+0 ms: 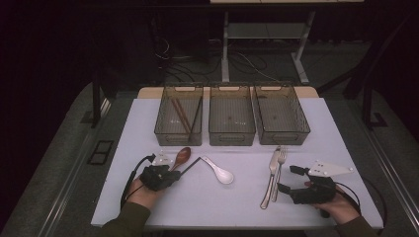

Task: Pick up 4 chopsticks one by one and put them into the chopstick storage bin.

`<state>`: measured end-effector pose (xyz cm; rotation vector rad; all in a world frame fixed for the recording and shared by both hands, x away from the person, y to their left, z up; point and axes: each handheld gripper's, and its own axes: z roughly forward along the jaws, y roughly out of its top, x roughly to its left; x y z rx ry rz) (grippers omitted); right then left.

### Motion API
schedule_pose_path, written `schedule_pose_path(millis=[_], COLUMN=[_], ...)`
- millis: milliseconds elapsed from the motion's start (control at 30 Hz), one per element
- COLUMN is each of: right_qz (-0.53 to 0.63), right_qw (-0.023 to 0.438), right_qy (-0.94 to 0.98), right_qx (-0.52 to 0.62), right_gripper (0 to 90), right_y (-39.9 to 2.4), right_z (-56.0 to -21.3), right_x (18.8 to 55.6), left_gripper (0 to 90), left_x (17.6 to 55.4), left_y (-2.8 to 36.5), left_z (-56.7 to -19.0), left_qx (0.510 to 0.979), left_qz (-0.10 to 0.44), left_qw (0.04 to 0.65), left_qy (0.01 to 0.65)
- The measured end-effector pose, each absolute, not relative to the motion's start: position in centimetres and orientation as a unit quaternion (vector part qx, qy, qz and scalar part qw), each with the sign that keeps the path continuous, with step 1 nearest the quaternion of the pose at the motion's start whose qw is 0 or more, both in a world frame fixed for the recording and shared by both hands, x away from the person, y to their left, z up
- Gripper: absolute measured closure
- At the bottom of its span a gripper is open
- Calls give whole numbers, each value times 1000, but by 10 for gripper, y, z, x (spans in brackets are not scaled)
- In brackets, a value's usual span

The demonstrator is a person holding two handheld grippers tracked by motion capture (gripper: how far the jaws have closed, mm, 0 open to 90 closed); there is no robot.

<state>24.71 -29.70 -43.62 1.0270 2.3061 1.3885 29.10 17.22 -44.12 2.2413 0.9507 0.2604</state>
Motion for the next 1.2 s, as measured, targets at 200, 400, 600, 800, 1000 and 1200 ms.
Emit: schedule_pose_path(millis=[200, 400, 600, 800, 1000, 1200], right_qz=[479, 478, 477, 476, 476, 481], right_qw=[130, 130, 129, 128, 128, 120], right_qy=[794, 794, 795, 797, 793, 795], right_qx=[352, 351, 352, 350, 358, 351], right_gripper=[177, 177, 177, 177, 176, 125], right_y=[-297, -297, -296, -296, -295, -291], right_z=[-436, -436, -436, -437, -437, -440], right_x=[247, 247, 247, 247, 248, 251], left_gripper=[857, 858, 859, 859, 858, 858], left_x=[290, 288, 289, 293, 302, 311], left_y=[173, 177, 177, 179, 179, 181], left_z=[-435, -428, -421, -414, -402, -395], left_qx=[858, 849, 843, 837, 834, 835], left_qz=[96, 93, 90, 89, 93, 86], left_qw=[348, 363, 376, 386, 393, 398], left_qy=[366, 374, 375, 378, 376, 371])
